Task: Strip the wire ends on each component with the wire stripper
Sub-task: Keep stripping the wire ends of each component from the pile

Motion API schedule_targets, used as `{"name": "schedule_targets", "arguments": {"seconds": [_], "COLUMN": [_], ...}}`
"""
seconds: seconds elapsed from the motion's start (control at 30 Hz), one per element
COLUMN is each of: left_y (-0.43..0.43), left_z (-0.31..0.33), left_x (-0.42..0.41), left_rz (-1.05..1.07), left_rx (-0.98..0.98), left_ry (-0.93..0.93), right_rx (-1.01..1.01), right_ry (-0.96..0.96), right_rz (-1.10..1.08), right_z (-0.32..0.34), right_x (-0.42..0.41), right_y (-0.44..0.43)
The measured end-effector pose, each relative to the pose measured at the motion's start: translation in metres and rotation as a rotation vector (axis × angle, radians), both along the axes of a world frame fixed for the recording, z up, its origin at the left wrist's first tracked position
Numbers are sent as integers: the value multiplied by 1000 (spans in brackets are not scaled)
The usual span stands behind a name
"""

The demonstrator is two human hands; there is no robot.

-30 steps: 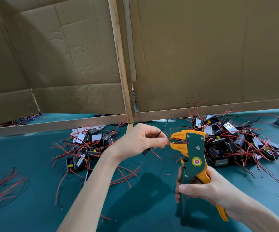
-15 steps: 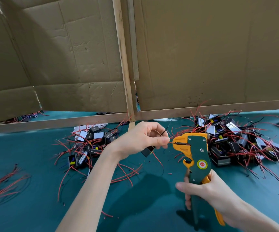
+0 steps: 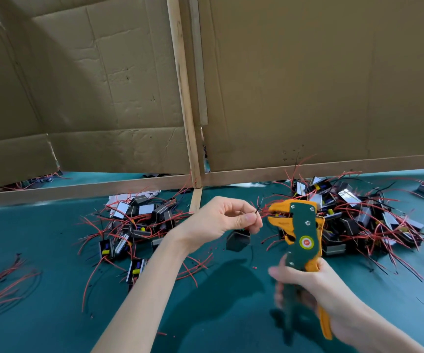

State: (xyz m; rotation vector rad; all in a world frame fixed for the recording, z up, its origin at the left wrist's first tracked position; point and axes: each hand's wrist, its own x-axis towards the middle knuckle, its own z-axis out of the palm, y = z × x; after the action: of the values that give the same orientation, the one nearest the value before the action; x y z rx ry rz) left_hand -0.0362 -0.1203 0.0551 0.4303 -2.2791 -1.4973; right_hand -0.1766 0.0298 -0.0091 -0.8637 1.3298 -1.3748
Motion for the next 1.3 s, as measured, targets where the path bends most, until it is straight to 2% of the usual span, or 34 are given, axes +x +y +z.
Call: {"name": "schedule_targets", "arguments": {"seconds": [0.1, 0.23, 0.53, 0.77, 1.13, 1.3], "left_y": [-4, -7, -1, 3, 3, 6], "left_z": [3, 11, 19, 19, 20, 18], "left_x": [3, 9, 8, 6, 7, 3], "left_rz": [51, 102, 86, 53, 28, 25], "left_rx": [1, -62, -296, -322, -275, -234], "left_ry": [-1, -28, -178, -184, -188, -225], "right_rx": [-81, -65, -67, -68, -13, 29], "right_ry": [-23, -26, -25, 0, 100, 101], "right_rz": [64, 78, 183, 230, 151, -91], "right_z": [5, 5, 4, 1, 6, -8], "right_x": [-1, -6, -10, -10, -1, 3], "right_y": [-1, 0, 1, 1, 5, 1]}}
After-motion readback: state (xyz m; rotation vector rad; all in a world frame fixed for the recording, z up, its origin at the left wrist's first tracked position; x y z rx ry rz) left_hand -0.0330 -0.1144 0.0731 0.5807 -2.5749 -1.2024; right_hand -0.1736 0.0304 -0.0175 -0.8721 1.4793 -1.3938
